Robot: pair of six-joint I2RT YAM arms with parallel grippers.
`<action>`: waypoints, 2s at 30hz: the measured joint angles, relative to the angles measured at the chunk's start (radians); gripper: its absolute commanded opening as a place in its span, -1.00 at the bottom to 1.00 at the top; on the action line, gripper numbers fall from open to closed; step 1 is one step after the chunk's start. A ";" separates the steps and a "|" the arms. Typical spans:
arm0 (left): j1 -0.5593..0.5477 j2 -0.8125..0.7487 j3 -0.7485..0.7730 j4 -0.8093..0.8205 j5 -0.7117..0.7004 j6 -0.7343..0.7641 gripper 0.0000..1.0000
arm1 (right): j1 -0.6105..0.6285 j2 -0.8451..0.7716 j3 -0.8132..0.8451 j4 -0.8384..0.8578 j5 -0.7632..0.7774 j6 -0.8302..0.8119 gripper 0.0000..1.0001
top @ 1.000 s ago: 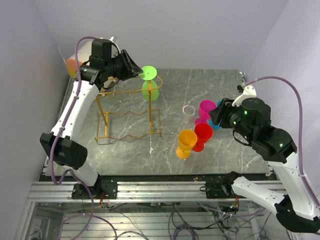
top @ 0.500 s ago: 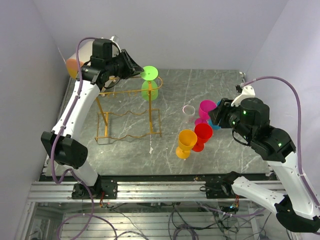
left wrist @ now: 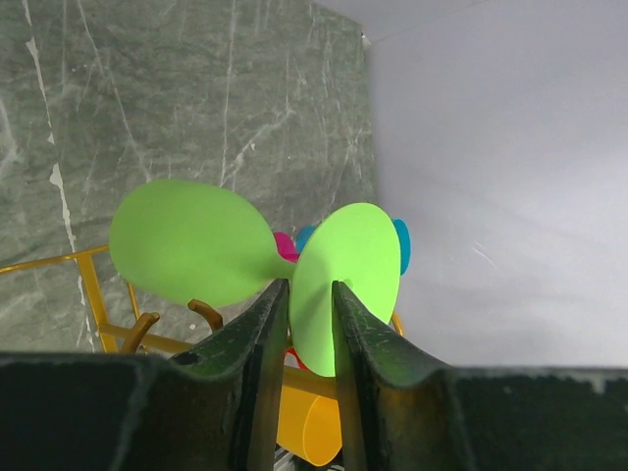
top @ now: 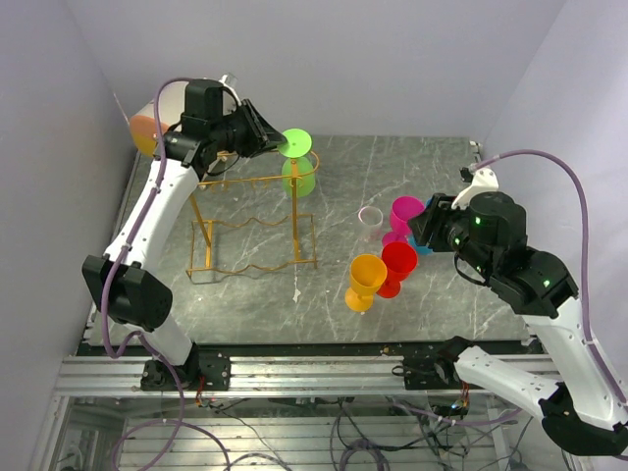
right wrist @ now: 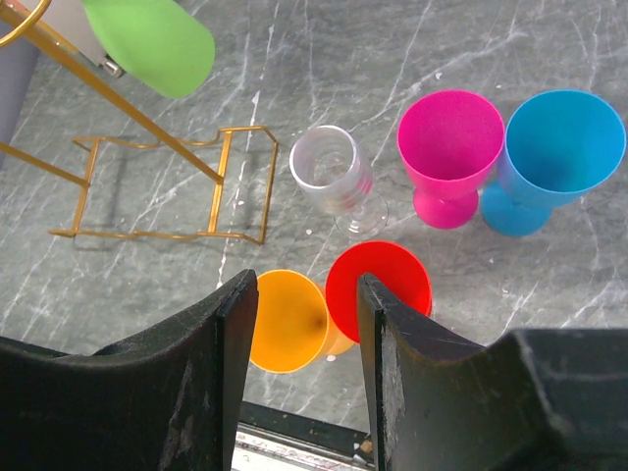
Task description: Take the wine glass off the wine glass rack
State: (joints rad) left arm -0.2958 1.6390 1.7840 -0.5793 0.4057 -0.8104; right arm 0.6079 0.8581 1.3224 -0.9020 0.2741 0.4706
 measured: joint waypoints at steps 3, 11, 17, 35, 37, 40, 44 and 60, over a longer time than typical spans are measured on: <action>-0.002 0.000 -0.014 0.016 0.010 -0.012 -0.32 | 0.000 0.000 -0.003 0.000 0.000 0.000 -0.10; -0.003 0.000 -0.025 0.051 0.023 -0.035 -0.65 | 0.000 -0.002 -0.017 0.008 0.000 0.000 -0.11; -0.003 0.000 -0.029 0.095 0.042 -0.061 -0.82 | 0.000 -0.005 -0.025 0.008 0.000 0.000 -0.11; -0.003 -0.053 -0.187 0.310 0.040 -0.211 -0.86 | 0.000 -0.032 -0.040 0.026 -0.005 0.001 -0.12; -0.004 -0.061 -0.198 0.322 0.031 -0.220 -0.86 | 0.000 -0.034 -0.041 0.029 -0.005 0.001 -0.12; -0.003 -0.082 -0.218 0.335 0.012 -0.229 -0.86 | 0.000 -0.037 -0.041 0.036 -0.009 0.001 -0.12; 0.000 -0.130 -0.268 0.360 -0.010 -0.254 -0.86 | 0.000 -0.039 -0.045 0.045 -0.016 0.001 -0.12; 0.007 -0.131 -0.313 0.487 -0.053 -0.334 -0.86 | 0.000 -0.055 -0.061 0.093 -0.047 0.008 -0.13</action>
State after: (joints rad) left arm -0.2890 1.5082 1.4708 -0.0925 0.3523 -1.1446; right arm 0.6079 0.8028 1.2613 -0.8089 0.2276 0.4789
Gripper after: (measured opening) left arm 0.074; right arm 0.439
